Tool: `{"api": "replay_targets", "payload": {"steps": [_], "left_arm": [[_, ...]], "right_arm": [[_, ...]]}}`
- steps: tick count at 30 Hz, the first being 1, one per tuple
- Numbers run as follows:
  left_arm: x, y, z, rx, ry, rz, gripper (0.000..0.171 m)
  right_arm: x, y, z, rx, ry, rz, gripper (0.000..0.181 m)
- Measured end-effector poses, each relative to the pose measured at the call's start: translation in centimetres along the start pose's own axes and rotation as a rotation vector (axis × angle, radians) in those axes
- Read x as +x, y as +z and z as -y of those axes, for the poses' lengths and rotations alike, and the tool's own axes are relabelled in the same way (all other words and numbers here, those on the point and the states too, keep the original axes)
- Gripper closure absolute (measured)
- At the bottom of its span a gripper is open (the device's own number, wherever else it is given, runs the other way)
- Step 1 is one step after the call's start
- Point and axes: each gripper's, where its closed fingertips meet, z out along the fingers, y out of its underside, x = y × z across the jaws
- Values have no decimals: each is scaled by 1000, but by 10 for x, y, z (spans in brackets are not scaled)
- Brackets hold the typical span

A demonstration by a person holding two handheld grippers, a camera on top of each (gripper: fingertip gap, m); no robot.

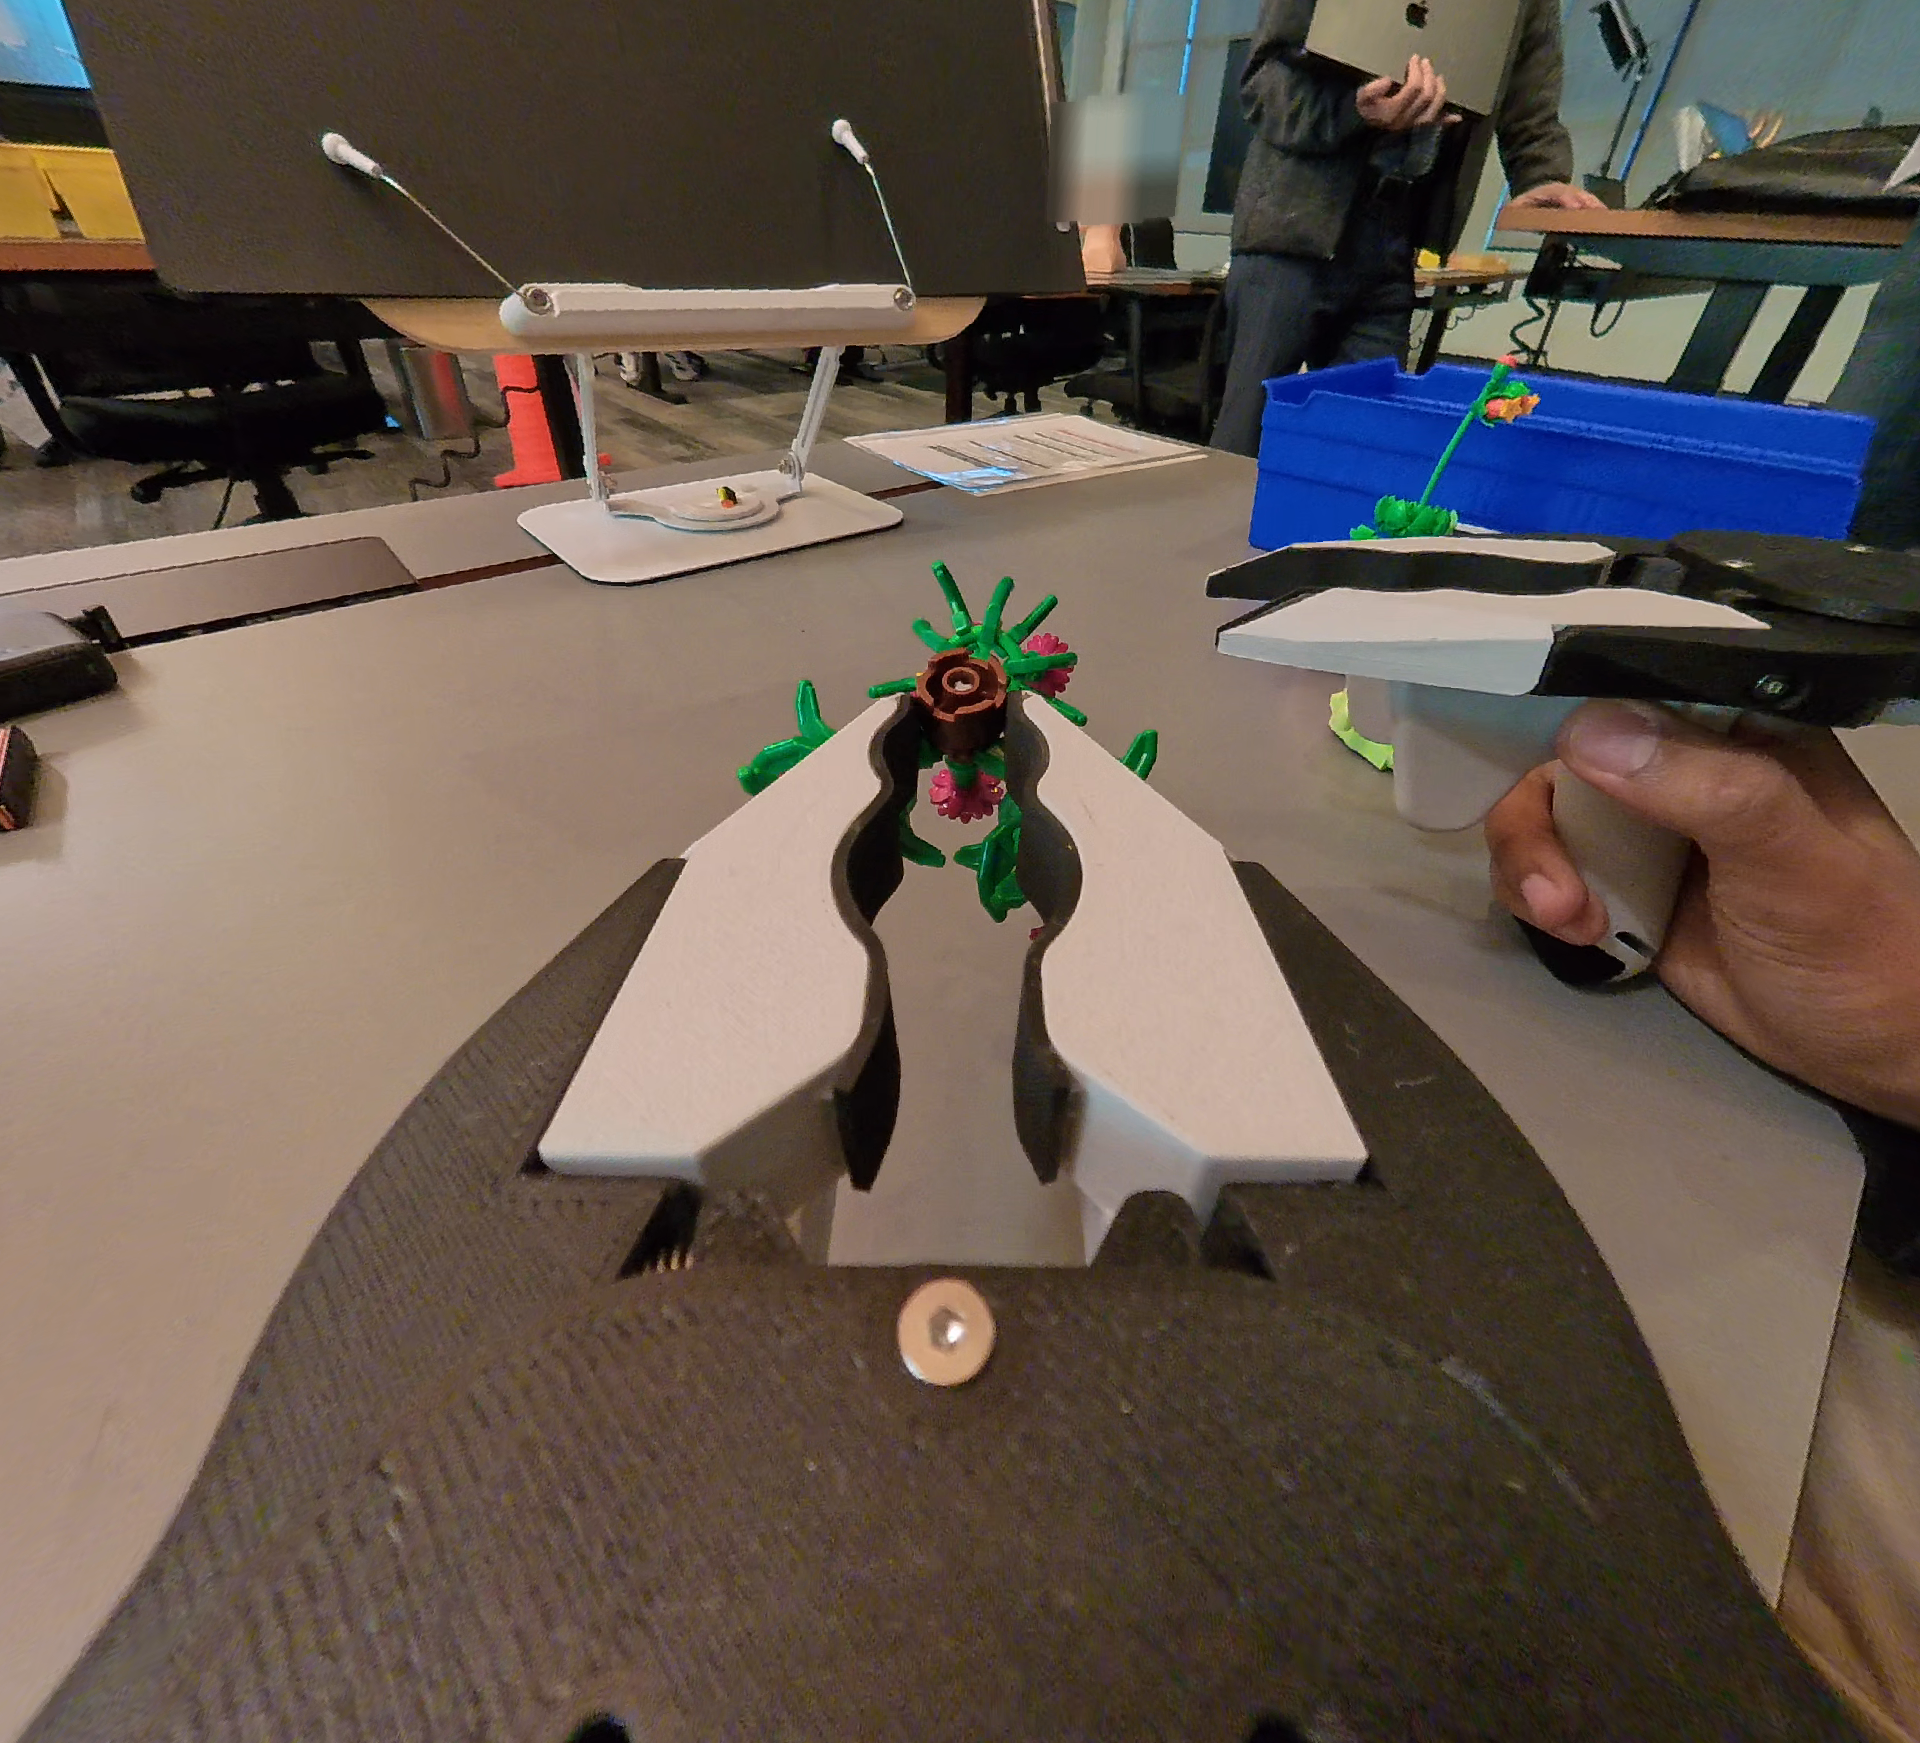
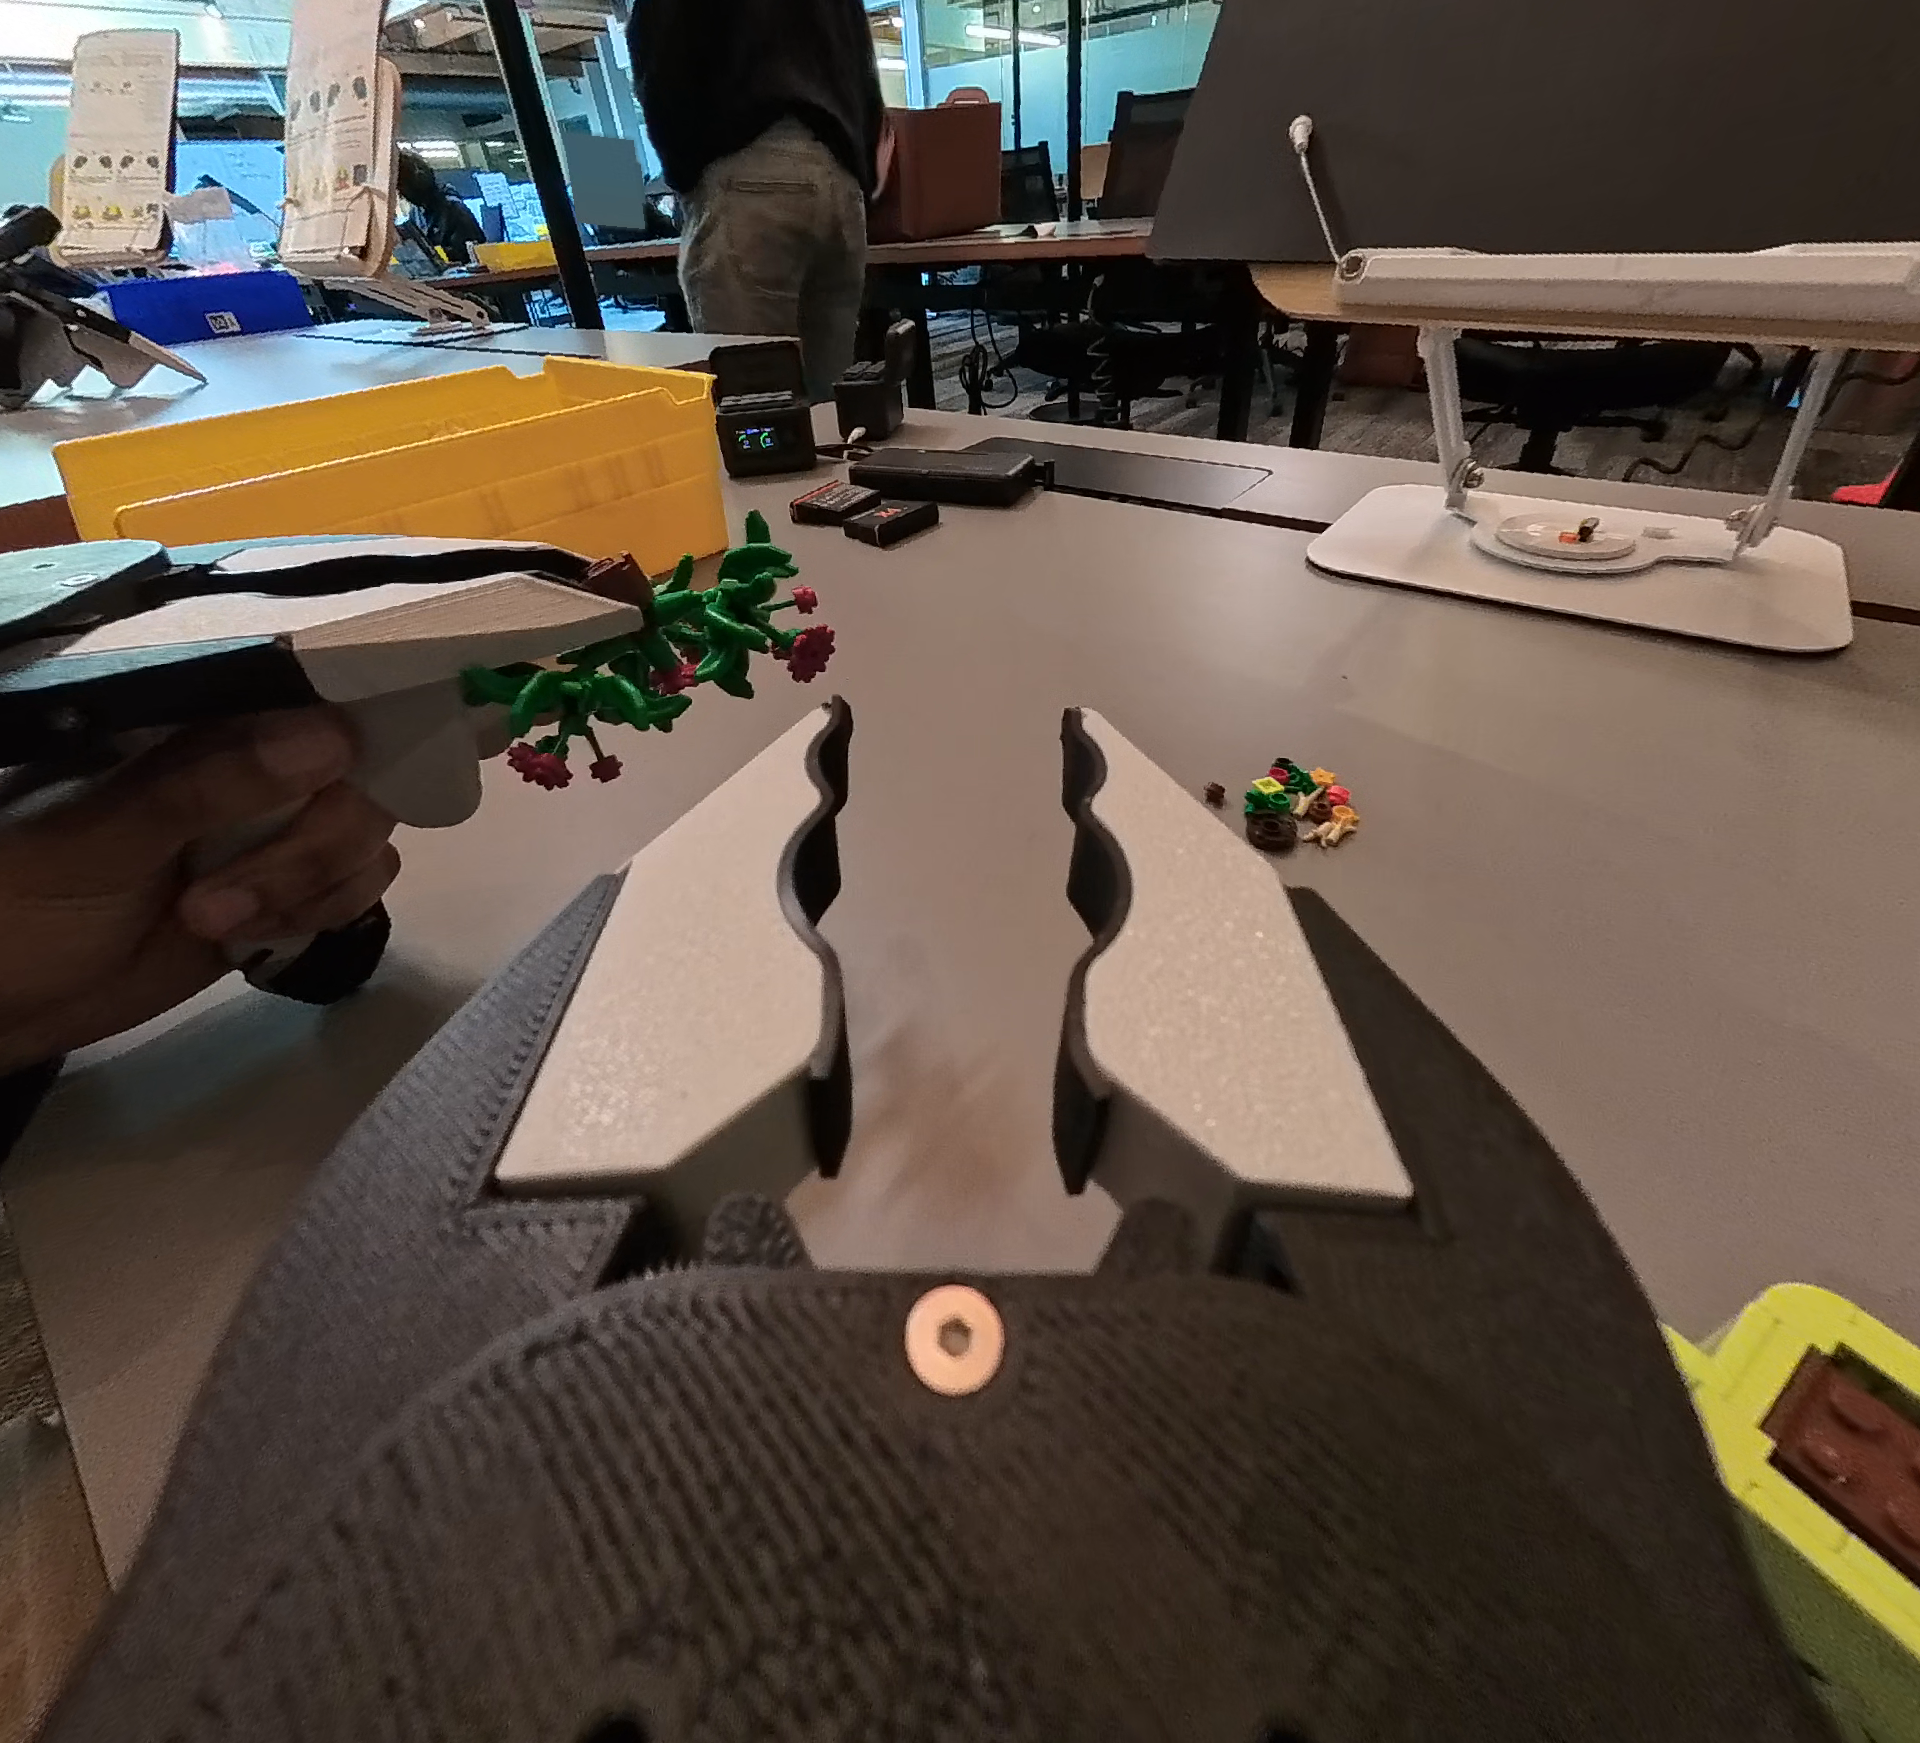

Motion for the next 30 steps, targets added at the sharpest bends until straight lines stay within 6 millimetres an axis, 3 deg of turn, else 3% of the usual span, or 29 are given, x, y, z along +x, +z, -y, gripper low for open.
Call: {"api": "replay_targets", "payload": {"steps": [21,24,27,30], "left_arm": [[-8,-7,2,25,-59,25,160],[-13,-8,2,29,-87,35,160],[-21,-3,2,35,-166,39,160],[-32,6,3,69,-271,35,160]], "right_arm": [[-19,5,-6,-39,-175,6,143],[-17,5,-7,-45,-108,-4,149],[-38,4,-6,-36,48,119,142],[-41,5,-8,-47,75,142,142]]}}
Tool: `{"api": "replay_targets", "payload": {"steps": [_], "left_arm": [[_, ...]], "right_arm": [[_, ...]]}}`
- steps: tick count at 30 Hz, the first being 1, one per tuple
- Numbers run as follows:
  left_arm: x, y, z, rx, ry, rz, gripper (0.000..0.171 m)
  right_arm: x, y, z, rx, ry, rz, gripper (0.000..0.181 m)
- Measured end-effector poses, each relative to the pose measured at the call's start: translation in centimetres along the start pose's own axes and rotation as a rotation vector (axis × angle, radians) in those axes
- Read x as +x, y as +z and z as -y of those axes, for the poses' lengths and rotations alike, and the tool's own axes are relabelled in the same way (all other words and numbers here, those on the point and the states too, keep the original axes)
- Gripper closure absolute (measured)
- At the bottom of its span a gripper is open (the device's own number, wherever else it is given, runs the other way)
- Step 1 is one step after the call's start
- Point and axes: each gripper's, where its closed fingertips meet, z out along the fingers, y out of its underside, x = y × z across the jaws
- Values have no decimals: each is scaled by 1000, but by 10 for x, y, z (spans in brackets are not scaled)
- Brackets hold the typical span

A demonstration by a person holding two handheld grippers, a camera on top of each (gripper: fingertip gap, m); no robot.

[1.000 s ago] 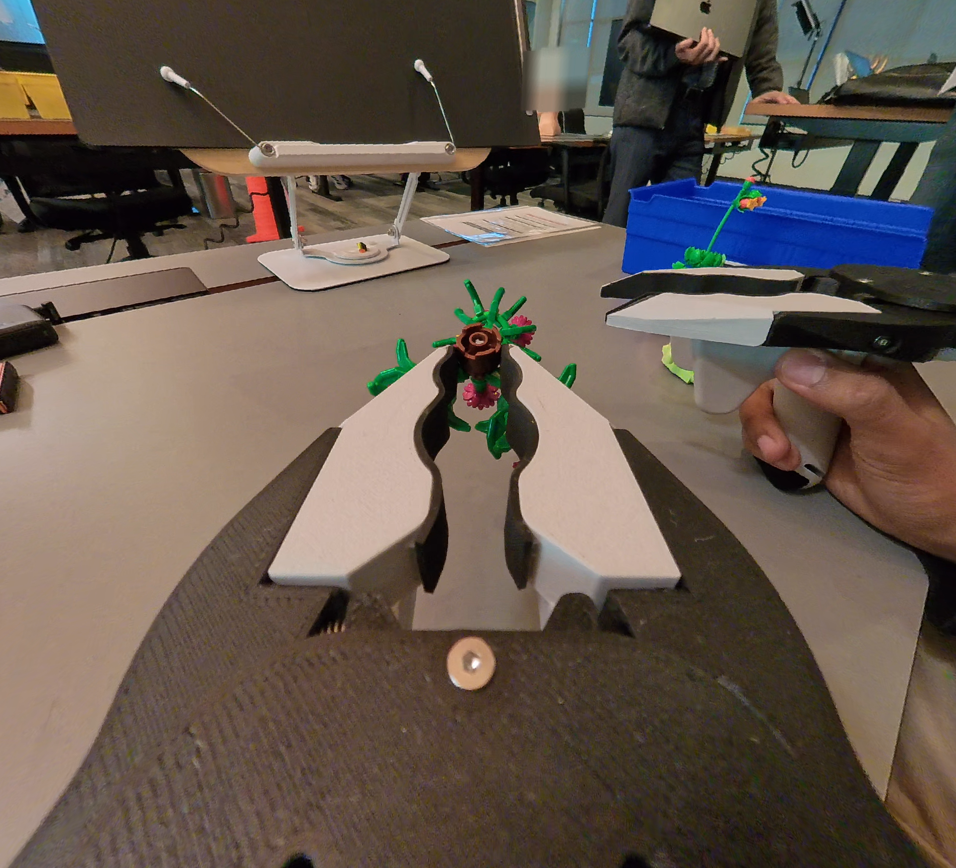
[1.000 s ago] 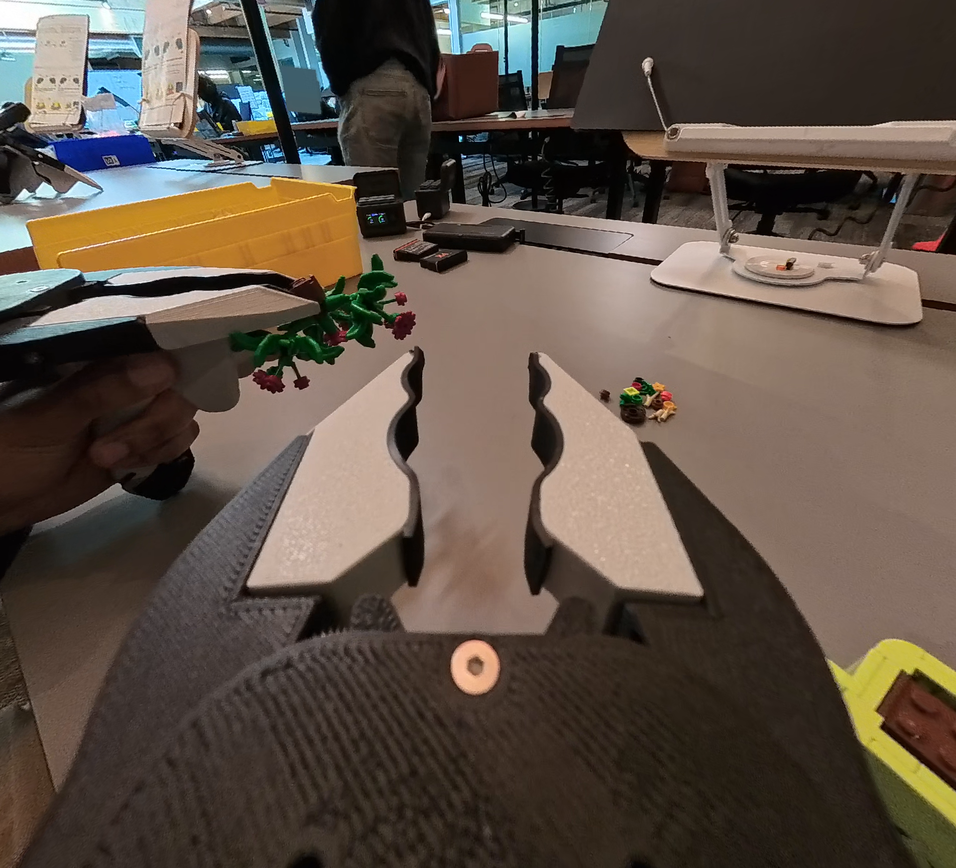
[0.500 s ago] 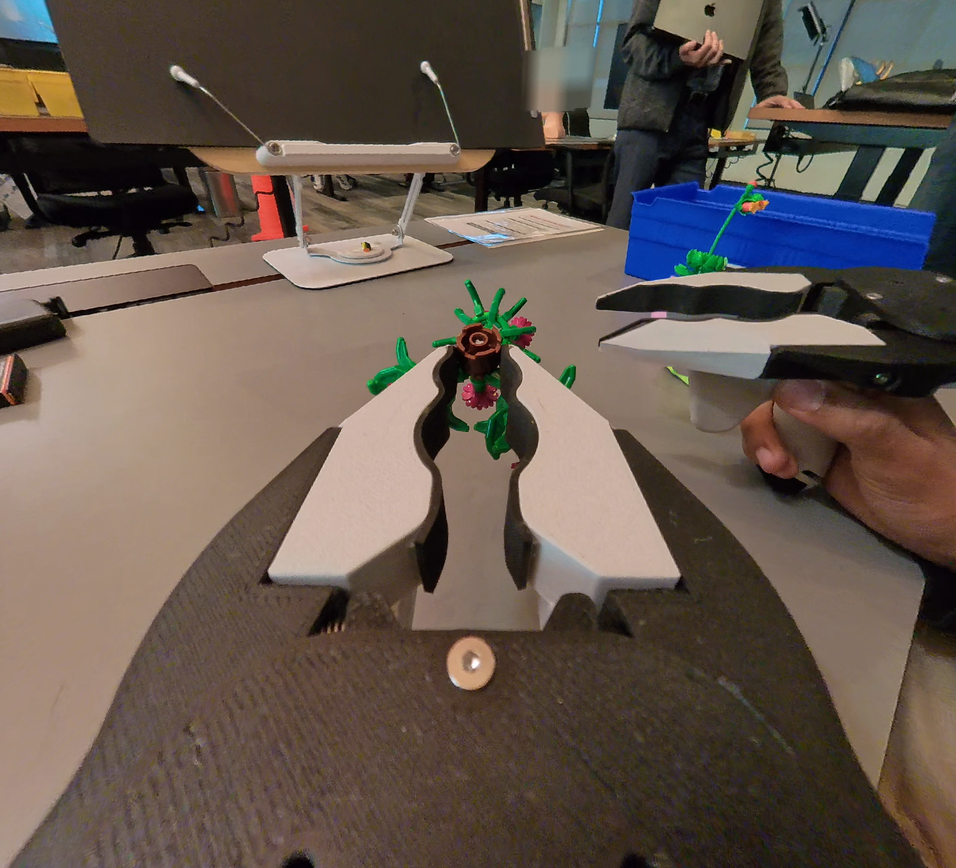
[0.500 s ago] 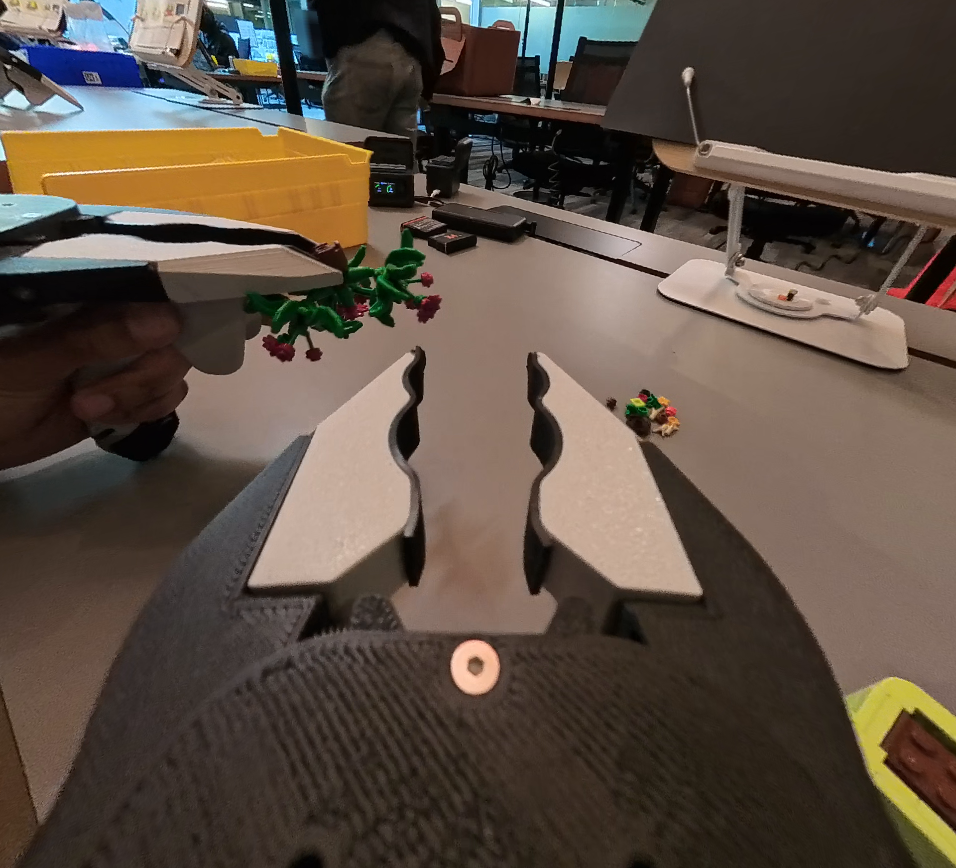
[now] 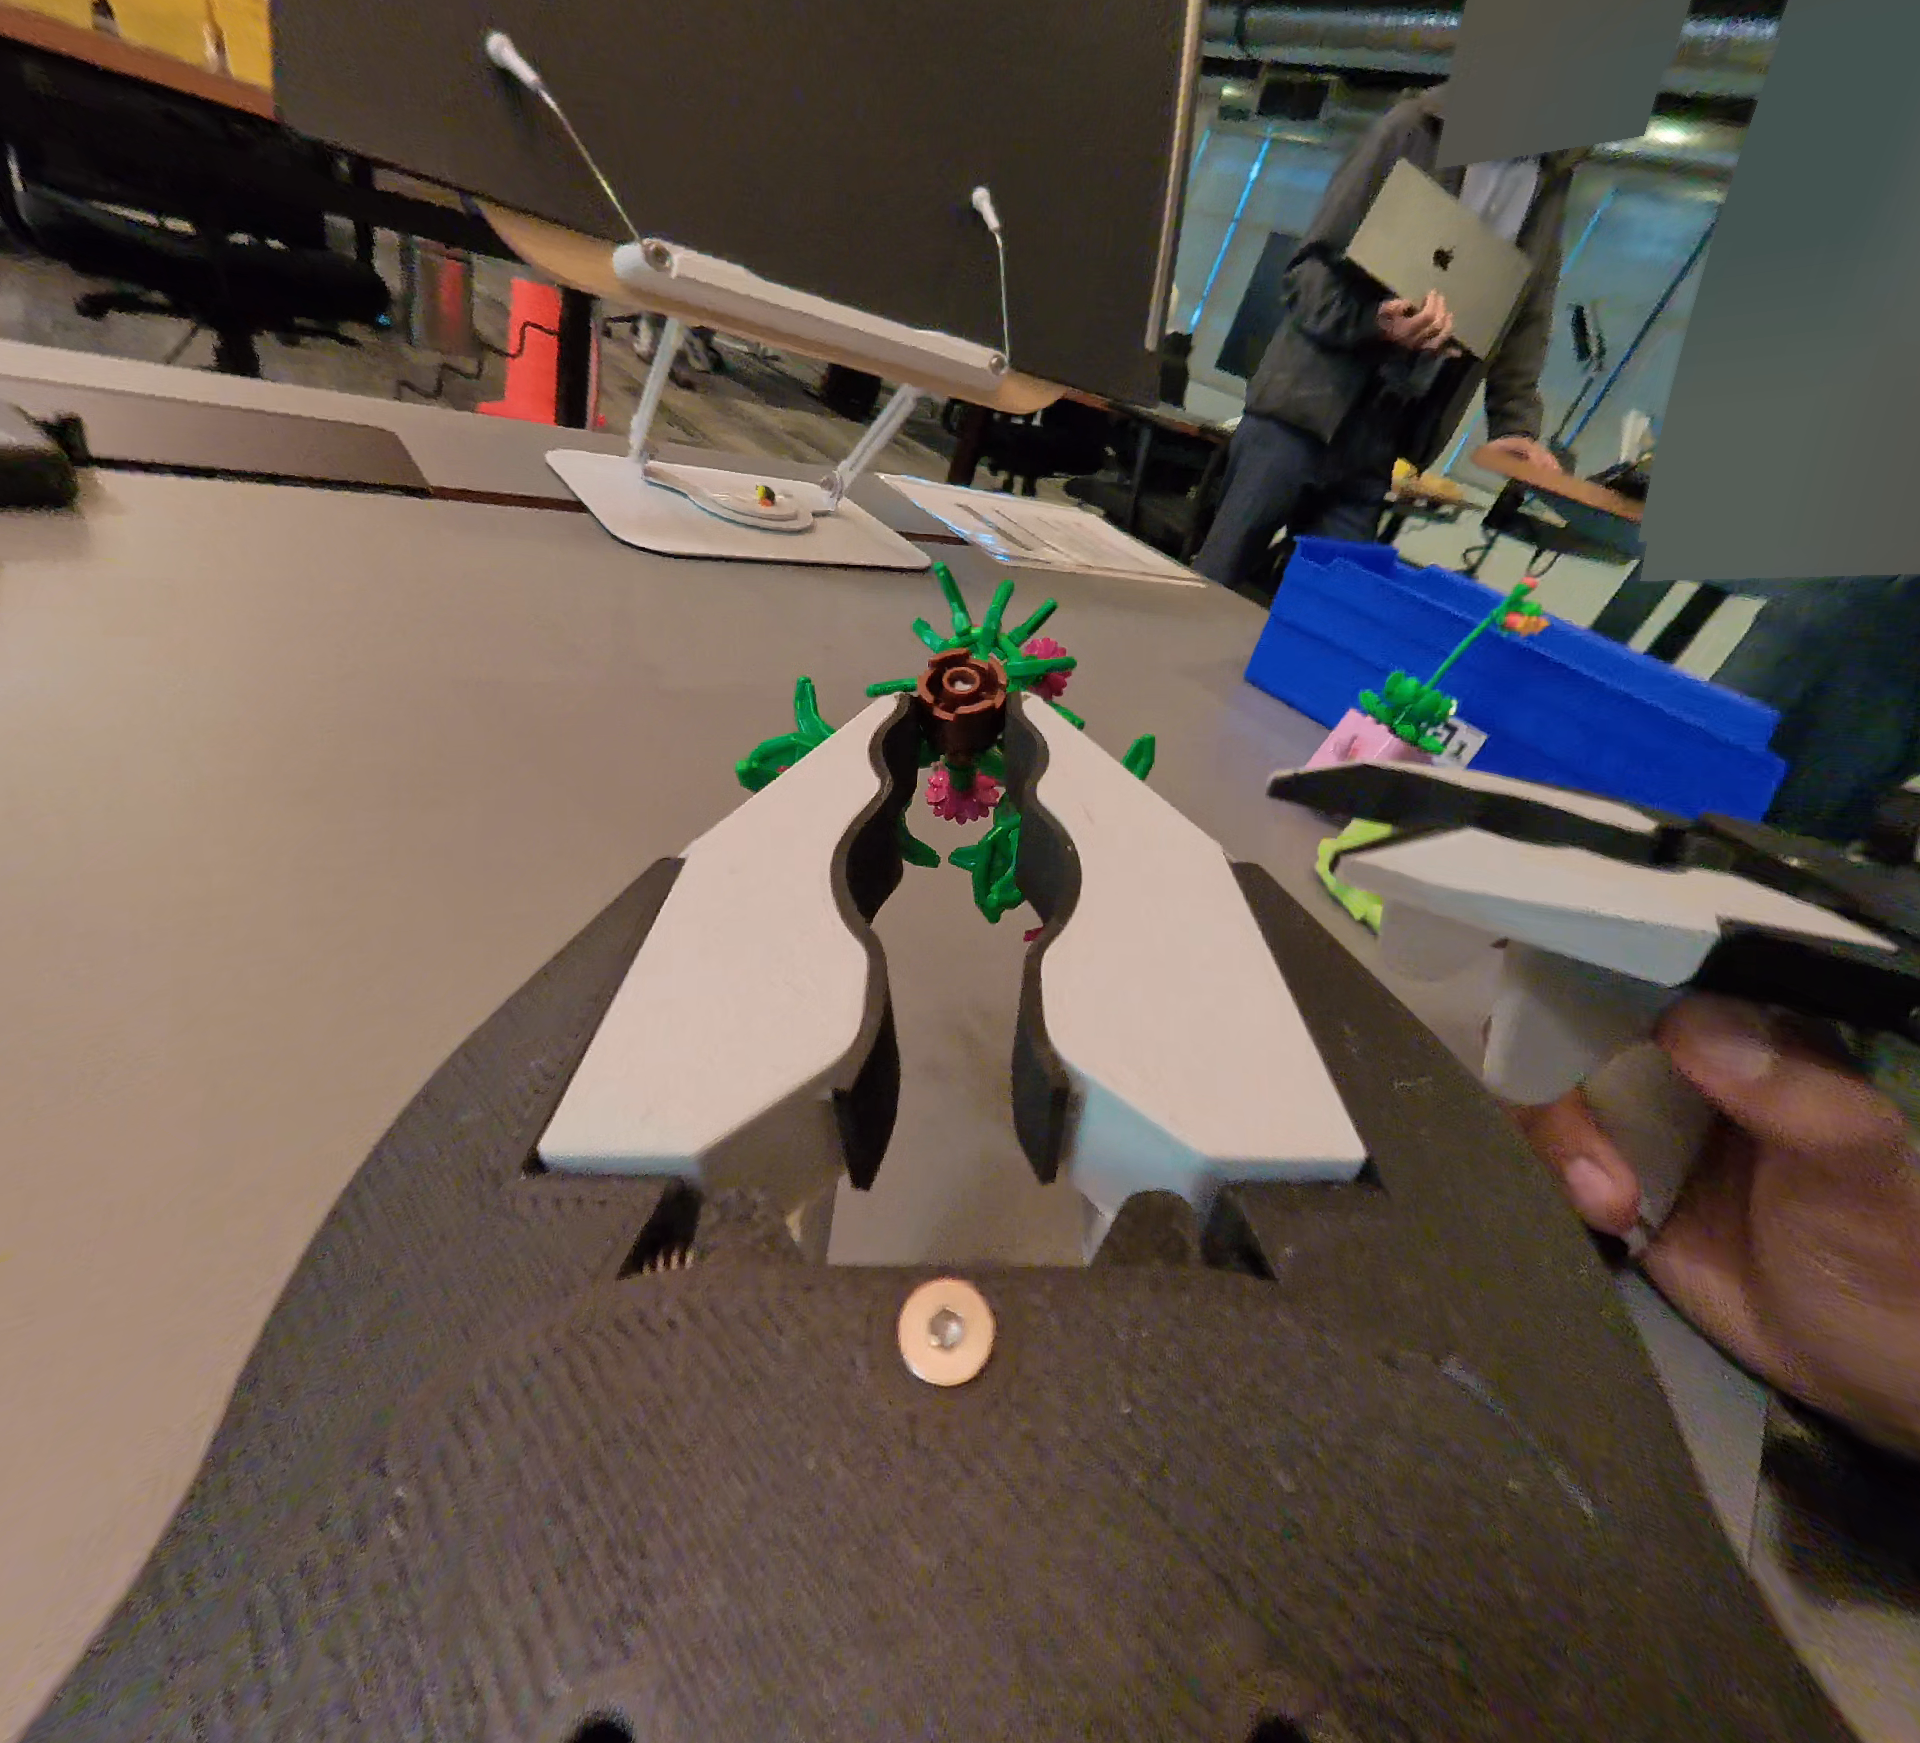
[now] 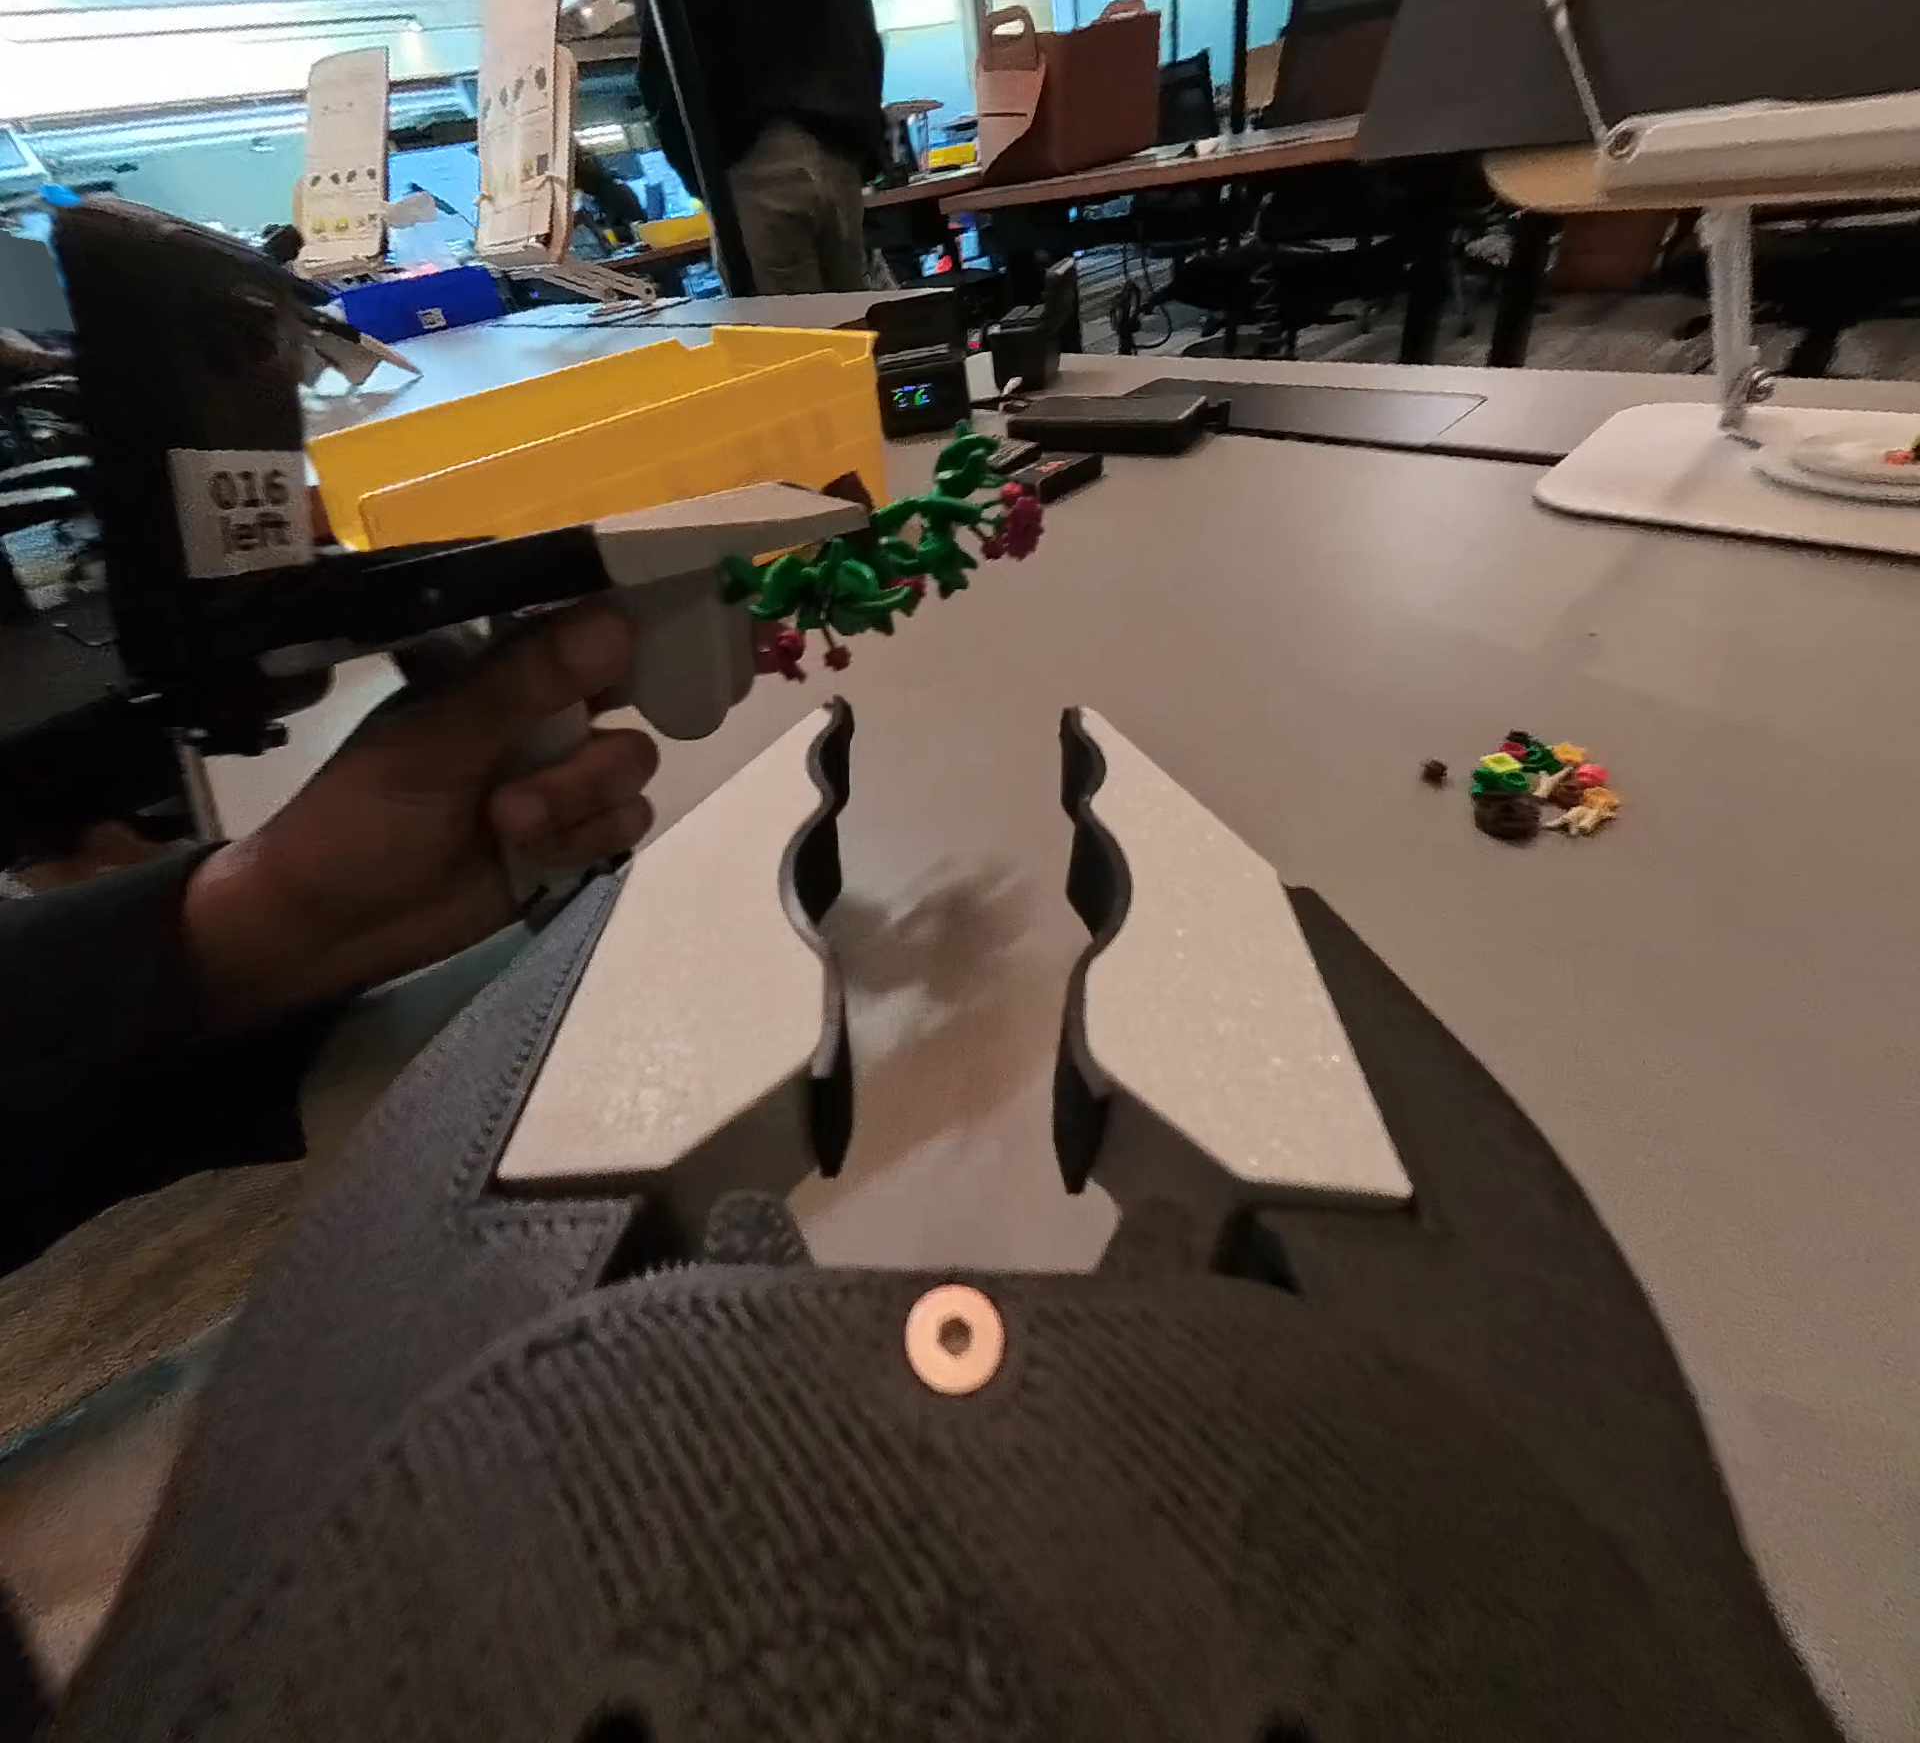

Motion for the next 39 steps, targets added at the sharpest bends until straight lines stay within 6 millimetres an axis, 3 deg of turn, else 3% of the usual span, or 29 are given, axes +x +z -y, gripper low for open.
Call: {"api": "replay_targets", "payload": {"steps": [6,10,16,23,27,32,39], "left_arm": [[2,15,-6,-42,-50,-50,159],[15,29,-12,-62,-60,-89,159],[39,46,-19,-79,-26,-154,159],[53,40,-9,13,96,-153,160],[65,38,-10,32,298,-128,159],[69,37,-11,49,377,-92,160],[70,38,-13,49,461,-43,160]], "right_arm": [[8,8,3,-7,52,102,134],[20,15,4,-29,-83,126,135],[23,5,17,48,-44,153,142],[38,-2,18,67,61,106,146],[37,-1,20,87,164,168,145],[38,0,21,95,306,253,145],[55,-10,33,169,179,99,150]]}}
